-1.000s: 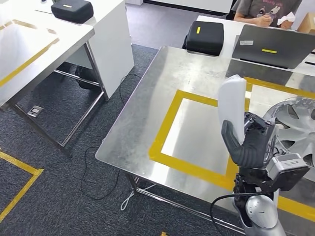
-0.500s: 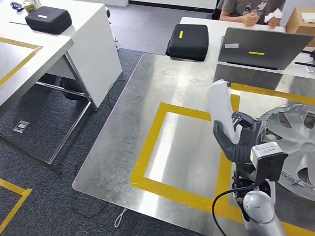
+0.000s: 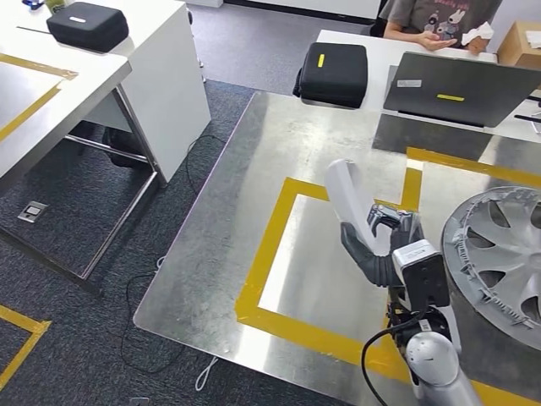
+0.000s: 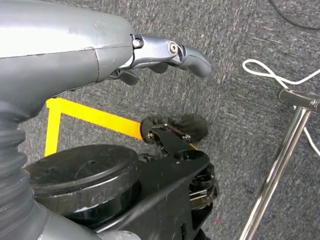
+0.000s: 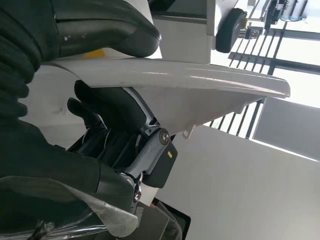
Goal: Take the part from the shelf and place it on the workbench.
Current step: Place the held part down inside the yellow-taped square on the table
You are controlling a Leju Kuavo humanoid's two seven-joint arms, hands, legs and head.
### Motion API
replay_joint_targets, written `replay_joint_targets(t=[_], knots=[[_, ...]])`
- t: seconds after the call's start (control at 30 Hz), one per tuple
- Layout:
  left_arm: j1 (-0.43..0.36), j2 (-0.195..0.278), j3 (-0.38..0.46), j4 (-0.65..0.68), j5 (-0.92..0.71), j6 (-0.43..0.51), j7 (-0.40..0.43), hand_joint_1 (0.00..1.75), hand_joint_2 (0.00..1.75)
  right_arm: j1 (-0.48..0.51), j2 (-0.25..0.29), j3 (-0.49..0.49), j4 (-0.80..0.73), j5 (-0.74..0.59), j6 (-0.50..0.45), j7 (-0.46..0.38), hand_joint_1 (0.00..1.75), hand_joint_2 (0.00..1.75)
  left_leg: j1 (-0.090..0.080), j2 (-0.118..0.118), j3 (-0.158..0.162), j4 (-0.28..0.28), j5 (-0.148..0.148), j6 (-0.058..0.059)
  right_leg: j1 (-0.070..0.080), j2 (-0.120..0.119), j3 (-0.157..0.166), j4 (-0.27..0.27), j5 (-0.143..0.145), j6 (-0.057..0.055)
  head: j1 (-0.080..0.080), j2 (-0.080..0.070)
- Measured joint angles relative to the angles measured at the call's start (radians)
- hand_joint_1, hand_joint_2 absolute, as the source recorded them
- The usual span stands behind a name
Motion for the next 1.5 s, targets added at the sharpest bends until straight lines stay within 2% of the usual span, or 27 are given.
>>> replay_joint_targets(t=[0.37,0.5,0.63,0.77,1.3,1.5], knots=[[-0.01,0.0,-0.005,0.001,0.0,-0.038,0.008,0.0,1.75,-0.052,-0.003,0.044,0.099,0.078,0.011,0.063,1.75,1.75,0.001,0.0,0.002,0.002,0.003,0.003,0.001,0.0,0.002,0.0,0.004,0.003,0.0,0.0],[-0.013,0.0,-0.012,0.001,0.0,-0.048,0.007,0.0,1.75,-0.071,-0.005,0.057,0.131,0.099,-0.001,0.078,0.0,0.0,0.001,0.0,0.002,0.002,0.003,0.003,0.001,0.0,0.002,0.0,0.004,0.003,0.0,0.0],[-0.014,0.0,-0.019,0.001,0.0,-0.055,0.007,0.0,1.75,-0.084,-0.01,0.065,0.154,0.117,-0.007,0.097,0.0,0.0,0.001,0.0,0.002,0.002,0.003,0.003,0.001,0.0,0.002,0.0,0.004,0.003,0.0,0.0],[-0.015,0.0,-0.02,0.001,0.0,-0.056,0.017,0.0,0.0,-0.094,-0.015,0.07,0.171,0.126,-0.013,0.107,0.0,0.0,0.001,0.0,0.002,0.002,0.003,0.003,0.001,0.0,0.002,0.0,0.004,0.003,0.0,0.0],[-0.014,0.003,-0.019,0.005,0.0,-0.052,0.033,0.0,0.0,-0.084,-0.025,0.07,0.211,0.125,-0.033,0.116,0.0,0.0,0.002,0.0,0.002,0.002,0.003,0.003,0.002,0.0,0.002,0.0,0.004,0.003,0.0,0.0],[-0.011,0.003,-0.012,0.007,0.0,-0.047,0.017,0.0,0.0,-0.039,-0.023,0.057,0.159,0.041,-0.072,0.036,0.0,0.0,0.002,0.0,0.002,0.002,0.003,0.003,0.002,0.0,0.002,0.0,0.004,0.003,0.0,0.0]])
